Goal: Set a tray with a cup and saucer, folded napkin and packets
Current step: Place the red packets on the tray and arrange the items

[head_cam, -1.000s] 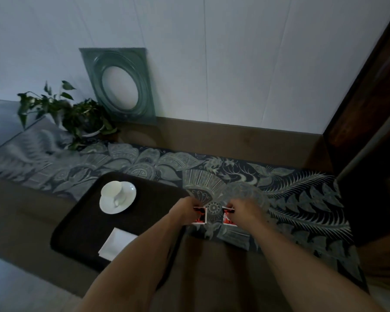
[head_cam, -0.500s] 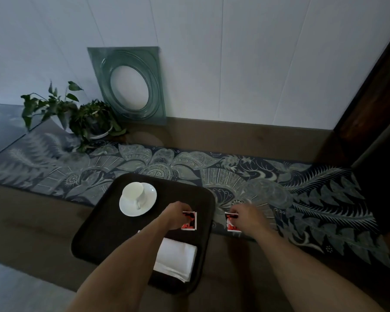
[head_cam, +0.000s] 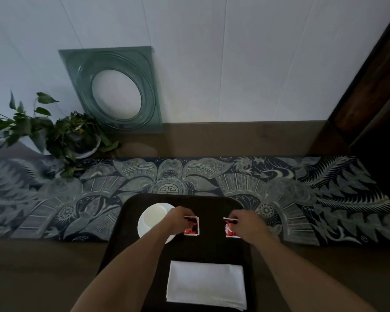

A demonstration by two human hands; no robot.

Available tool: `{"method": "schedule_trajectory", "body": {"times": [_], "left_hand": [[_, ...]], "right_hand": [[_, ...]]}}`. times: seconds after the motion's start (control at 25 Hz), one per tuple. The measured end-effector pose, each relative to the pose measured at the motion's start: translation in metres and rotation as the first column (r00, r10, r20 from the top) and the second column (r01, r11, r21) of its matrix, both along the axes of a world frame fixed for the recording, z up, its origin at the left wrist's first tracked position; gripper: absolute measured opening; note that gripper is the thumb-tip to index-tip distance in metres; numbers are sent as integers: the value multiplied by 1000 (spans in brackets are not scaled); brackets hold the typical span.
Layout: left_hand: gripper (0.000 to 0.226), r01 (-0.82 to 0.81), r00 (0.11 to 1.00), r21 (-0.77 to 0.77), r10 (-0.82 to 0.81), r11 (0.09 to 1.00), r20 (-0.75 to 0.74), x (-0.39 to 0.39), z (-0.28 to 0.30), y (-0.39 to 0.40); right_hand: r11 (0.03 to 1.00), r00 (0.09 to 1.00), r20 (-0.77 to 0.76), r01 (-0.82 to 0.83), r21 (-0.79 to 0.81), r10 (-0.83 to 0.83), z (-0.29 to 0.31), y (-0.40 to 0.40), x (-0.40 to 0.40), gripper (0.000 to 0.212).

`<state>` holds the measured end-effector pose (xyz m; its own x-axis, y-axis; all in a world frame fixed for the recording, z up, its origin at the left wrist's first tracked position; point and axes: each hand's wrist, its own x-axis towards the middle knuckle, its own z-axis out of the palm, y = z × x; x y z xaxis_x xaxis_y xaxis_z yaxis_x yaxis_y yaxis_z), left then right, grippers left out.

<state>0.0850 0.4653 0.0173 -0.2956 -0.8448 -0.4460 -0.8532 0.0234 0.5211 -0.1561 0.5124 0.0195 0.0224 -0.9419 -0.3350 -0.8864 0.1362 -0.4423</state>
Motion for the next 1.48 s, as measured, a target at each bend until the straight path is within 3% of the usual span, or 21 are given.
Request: {"method": "schedule_trajectory", "body": {"times": [0.32,0.6,0.8,0.92,1.24,1.48], "left_hand": [[31,209,976,40,-207,977,-62,-12,-12,-20],[60,129,969,86,-107,988,-222,-31,-23,-31],[36,127,977,65,-114,990,-179,-38,-32,-40],[26,63,985,65,-52,996,-165,-39,-36,-44],[28,6,989,98,9,995,-149,-43,-53,-52],[29,-41,994,94,50,995,-98,-52,-67,-56]], "right_hand": [[990,994,40,97,104,-102,-12,-8,24,22],[974,942,290,112,199,-168,-14,-28,19,21],[953,896,408,52,300,-177,-21,-43,16,30],[955,860,468,72,287,-205,-27,-47,18,24],[930,842,413,255,266,-349,-51,-57,22,16],[952,916,263,282,115,-303,-71,-61,28,19]]}}
